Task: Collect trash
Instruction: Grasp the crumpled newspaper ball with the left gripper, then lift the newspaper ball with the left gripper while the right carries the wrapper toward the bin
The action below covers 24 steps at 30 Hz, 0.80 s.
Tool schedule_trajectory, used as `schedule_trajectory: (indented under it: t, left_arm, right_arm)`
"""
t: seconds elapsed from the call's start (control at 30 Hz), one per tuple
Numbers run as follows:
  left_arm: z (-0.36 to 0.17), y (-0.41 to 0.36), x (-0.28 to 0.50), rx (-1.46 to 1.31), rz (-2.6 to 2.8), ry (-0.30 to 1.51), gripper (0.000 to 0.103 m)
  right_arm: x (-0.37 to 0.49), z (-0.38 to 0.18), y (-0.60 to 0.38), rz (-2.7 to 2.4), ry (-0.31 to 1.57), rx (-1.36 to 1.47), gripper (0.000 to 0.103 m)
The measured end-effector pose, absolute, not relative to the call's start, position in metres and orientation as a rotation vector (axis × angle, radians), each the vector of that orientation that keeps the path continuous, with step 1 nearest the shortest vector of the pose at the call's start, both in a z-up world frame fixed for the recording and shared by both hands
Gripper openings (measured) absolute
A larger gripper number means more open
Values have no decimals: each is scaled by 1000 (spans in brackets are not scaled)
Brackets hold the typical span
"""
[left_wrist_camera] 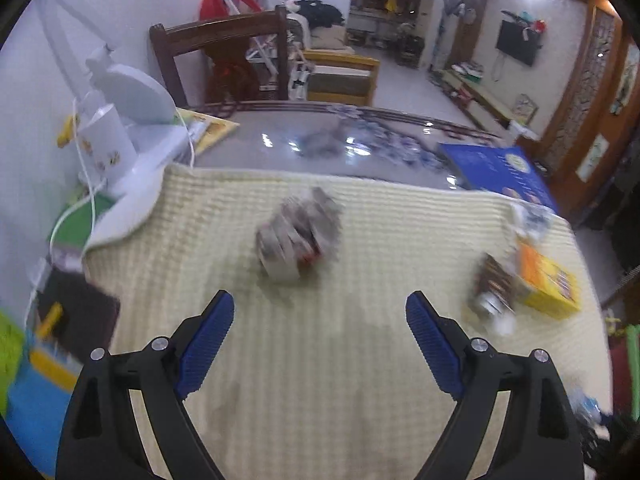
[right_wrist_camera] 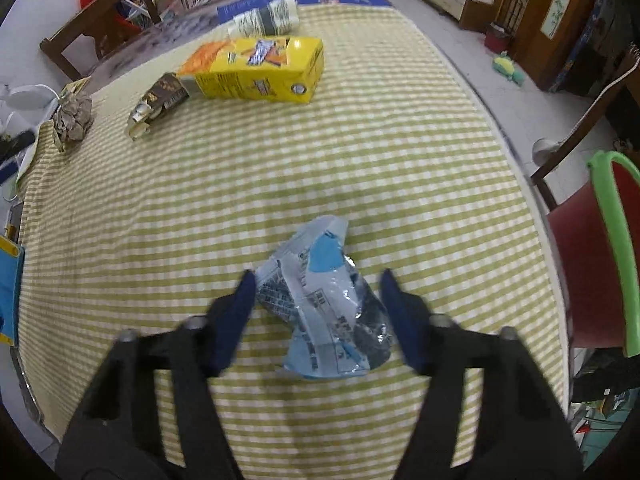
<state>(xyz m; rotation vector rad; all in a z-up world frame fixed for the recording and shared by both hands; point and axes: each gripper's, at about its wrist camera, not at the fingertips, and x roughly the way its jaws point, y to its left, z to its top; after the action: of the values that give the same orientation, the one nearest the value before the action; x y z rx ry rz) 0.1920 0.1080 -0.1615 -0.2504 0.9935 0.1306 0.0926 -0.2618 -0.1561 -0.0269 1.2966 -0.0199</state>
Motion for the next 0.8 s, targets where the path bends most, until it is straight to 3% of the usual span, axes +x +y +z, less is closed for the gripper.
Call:
schedule_trajectory:
  t: [0.07, 0.17, 0.37, 0.5, 0.57, 0.8]
  left_arm:
    - [-172, 114, 210, -246, 146, 1005, 84]
    - [-190, 123, 238, -238, 163, 1033, 84]
    - [-220, 124, 270, -228, 118, 1098, 82]
    - [-226, 125, 273, -240, 115, 1107, 62]
    - [-223, 127, 269, -254, 112, 1098, 58]
    - [-194, 109, 222, -249, 67, 1056, 56]
  right_arm:
    - [94, -155, -260, -4, 1292, -24, 31]
    - [97, -152, -254, 24, 1283, -17, 26]
    - [99, -143, -251, 71, 1266, 64, 25]
    - [98, -138, -250, 79, 1257, 79, 25]
    - [98, -135, -248, 85, 1250, 79, 25]
    - [93, -123, -238, 118, 1214, 69, 25]
